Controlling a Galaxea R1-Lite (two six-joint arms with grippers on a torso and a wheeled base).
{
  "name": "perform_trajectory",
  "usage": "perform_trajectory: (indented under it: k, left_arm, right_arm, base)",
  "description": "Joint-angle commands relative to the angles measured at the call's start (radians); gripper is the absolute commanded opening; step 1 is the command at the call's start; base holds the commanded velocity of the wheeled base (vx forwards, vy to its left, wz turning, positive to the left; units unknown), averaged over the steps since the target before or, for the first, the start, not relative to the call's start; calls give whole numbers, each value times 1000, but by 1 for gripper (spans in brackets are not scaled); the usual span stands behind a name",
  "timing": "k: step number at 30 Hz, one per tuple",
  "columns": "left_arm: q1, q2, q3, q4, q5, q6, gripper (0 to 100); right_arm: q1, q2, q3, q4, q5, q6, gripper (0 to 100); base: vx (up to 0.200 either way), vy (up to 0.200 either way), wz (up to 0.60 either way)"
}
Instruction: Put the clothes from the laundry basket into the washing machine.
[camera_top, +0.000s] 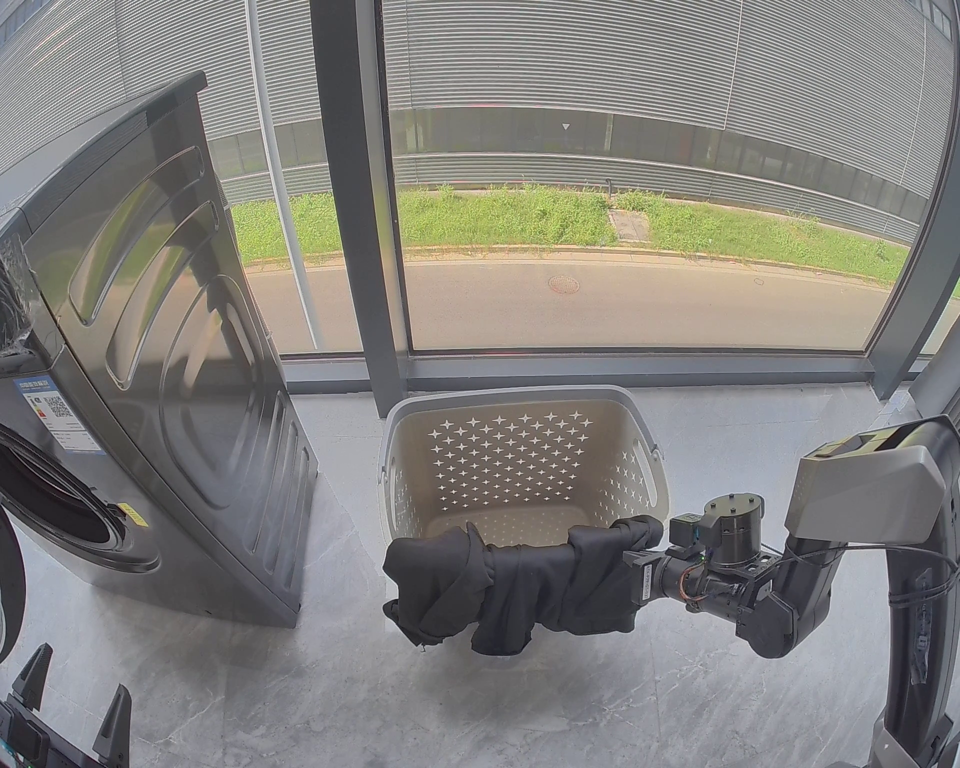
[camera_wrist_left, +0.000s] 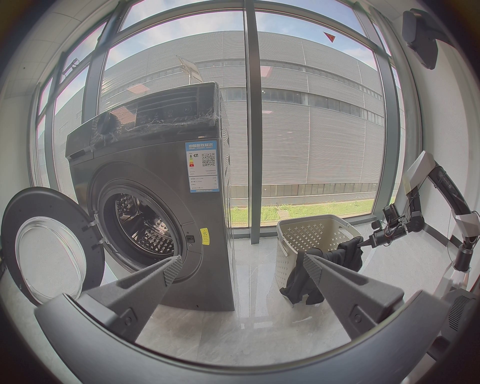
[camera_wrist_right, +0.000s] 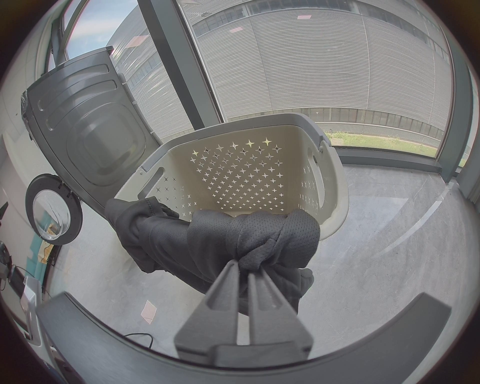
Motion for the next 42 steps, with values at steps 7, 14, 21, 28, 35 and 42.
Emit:
perform_trajectory:
  k: [7,14,21,28,35,42]
  left_arm:
    - [1,-18,16,0,0,0,100]
    - [1,-18,16,0,0,1,100]
    - [-1,-18,16,0,0,1,100]
    - [-1,-18,16,0,0,1,100]
    - [1,-18,16,0,0,0,100]
    - [1,-18,16,0,0,1,100]
  right_arm:
    - [14,-11,71,-74,1,-1,0]
    - [28,-76,153,-160,7,-3,0]
    - [28,-91,210,-224,11,-3,0]
    - [20,-4,210,-253,11,-3,0]
    - [20,44,160,-250,10,-1,100]
    - [20,55,111,-234,11,-3,100]
  base:
    - [0,0,0]
    - [0,0,0]
    - [0,0,0]
    - [0,0,0]
    - [0,0,0]
    - [0,0,0]
